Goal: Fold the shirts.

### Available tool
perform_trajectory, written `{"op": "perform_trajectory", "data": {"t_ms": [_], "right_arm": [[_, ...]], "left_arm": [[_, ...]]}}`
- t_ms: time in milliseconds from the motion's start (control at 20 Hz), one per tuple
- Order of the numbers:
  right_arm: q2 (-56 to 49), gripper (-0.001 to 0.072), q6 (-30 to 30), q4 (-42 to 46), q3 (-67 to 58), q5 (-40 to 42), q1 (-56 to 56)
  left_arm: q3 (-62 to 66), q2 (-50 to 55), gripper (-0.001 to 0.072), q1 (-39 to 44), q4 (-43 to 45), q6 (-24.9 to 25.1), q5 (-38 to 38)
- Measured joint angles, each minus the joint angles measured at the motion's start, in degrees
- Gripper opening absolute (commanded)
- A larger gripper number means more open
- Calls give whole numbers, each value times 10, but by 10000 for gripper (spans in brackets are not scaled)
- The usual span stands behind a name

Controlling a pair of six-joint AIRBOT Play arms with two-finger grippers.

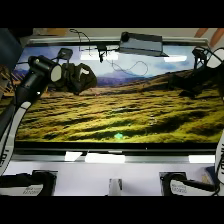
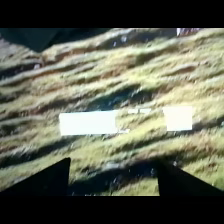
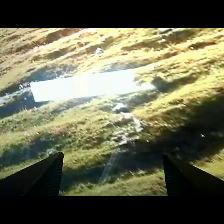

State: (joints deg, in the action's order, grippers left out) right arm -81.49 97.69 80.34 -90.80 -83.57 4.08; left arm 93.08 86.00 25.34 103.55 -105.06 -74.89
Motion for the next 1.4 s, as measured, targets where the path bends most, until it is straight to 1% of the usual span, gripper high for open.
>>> {"op": "perform_trajectory", "data": {"t_ms": [100,200,350,450,550,650,700,750,800,1000,1100,1200,1300,1400], "right_arm": [[0,675,6,-4,0,-7,0],[0,675,9,-14,0,-16,0],[0,675,13,-39,0,-15,0],[0,675,13,-58,0,-2,0],[0,675,13,-75,0,15,0],[0,675,13,-86,0,31,0],[0,675,13,-90,0,38,0],[0,675,13,-93,0,42,0],[0,675,13,-95,0,46,0],[0,675,-2,-99,0,56,0],[0,675,-14,-100,0,68,0],[0,675,-21,-101,0,88,0],[0,676,-25,-101,-2,109,0],[2,677,-33,-95,-7,116,0]], "left_arm": [[16,24,702,-15,7,-2,63],[56,69,702,-42,10,6,94],[142,157,704,-90,10,27,90],[186,208,704,-115,-9,33,84],[210,242,703,-129,-40,37,101],[224,269,684,-137,-70,40,129],[227,280,634,-138,-80,40,137],[229,290,351,-139,-92,41,143],[229,297,40,-140,-99,40,145],[231,304,43,-146,-116,19,132],[231,283,43,-147,-119,12,120],[232,243,42,-143,-120,9,125],[232,179,43,-128,-130,11,156],[232,105,44,-104,-152,17,210]]}}
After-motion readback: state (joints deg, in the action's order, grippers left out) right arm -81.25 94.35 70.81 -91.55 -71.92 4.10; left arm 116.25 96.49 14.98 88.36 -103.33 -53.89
